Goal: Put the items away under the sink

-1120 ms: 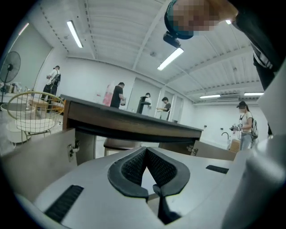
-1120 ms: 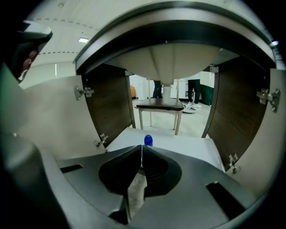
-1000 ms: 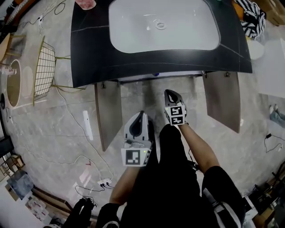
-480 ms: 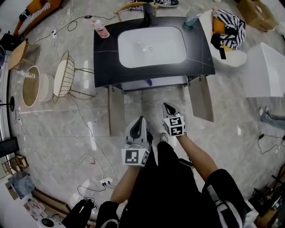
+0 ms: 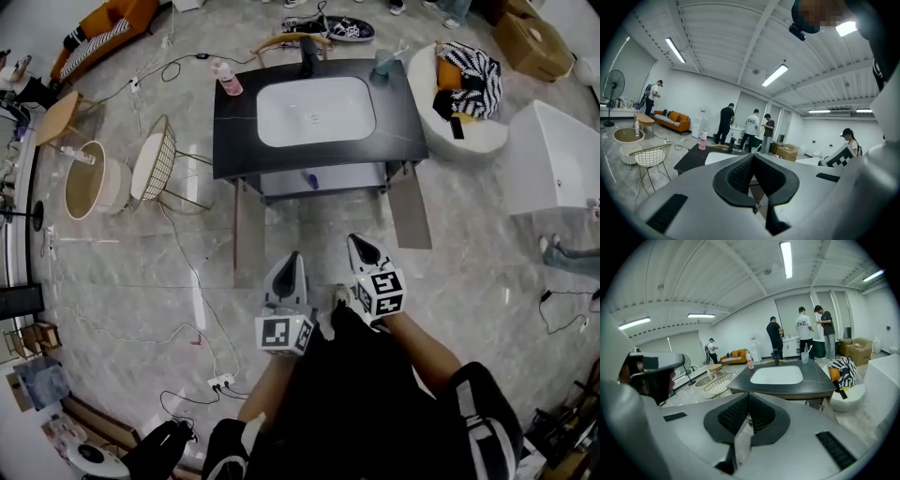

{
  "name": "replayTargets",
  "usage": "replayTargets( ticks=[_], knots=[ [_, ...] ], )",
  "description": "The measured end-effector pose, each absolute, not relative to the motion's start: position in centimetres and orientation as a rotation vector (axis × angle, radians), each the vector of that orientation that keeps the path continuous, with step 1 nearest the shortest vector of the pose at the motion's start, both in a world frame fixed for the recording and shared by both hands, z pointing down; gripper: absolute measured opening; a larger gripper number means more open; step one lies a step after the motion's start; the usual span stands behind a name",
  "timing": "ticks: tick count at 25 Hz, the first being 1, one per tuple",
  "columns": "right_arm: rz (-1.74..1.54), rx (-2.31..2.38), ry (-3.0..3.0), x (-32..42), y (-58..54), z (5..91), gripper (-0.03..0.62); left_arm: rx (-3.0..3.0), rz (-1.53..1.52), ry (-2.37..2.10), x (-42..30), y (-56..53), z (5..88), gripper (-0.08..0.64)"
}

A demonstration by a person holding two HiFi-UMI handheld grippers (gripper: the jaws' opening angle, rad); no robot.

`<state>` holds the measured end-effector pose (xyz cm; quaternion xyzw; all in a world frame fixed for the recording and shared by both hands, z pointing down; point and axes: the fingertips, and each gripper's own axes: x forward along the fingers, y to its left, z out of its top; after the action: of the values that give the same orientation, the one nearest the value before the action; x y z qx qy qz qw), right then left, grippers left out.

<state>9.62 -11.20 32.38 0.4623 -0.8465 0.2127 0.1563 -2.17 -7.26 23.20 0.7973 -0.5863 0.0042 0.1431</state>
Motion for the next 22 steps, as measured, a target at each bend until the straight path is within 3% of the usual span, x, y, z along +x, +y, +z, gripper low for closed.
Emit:
replayTargets(
  ticks=[7, 22],
  knots=[
    [0.509, 1.382, -2.497, 10.1, -6.5, 26.1, 0.011, 2.347, 0.012, -1.629, -2.8, -4.7, 21.7, 0.014],
    [0.450, 1.518, -2.478, 9.3, -4.8, 24.5, 0.011, 2.443, 0.006, -1.522, -3.8, -5.0, 21.1, 0.014]
  ],
)
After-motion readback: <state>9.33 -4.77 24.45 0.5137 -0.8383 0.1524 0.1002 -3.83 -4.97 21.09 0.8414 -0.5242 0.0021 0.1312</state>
